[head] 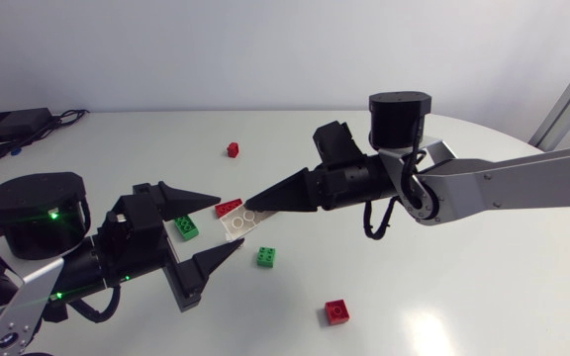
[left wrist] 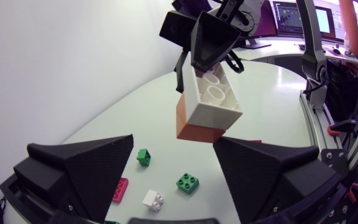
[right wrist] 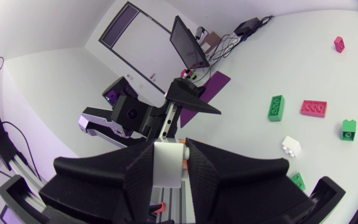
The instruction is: Disassemble duplo
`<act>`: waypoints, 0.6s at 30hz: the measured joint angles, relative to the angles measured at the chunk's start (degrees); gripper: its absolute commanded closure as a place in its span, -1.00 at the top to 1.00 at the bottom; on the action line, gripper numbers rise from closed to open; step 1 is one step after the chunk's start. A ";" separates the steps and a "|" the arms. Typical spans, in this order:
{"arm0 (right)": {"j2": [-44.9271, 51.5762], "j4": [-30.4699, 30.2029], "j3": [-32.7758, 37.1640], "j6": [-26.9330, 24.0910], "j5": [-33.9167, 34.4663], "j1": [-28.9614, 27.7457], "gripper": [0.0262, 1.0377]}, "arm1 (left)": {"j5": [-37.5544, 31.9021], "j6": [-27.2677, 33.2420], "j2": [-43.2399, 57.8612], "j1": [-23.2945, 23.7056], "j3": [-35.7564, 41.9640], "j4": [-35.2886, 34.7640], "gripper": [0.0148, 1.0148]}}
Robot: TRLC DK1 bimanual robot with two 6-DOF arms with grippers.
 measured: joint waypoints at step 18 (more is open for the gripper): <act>0.48 0.63 0.37 0.00 0.02 0.28 -0.50 | 0.04 -0.02 -0.04 -1.18 -0.63 -0.02 -0.06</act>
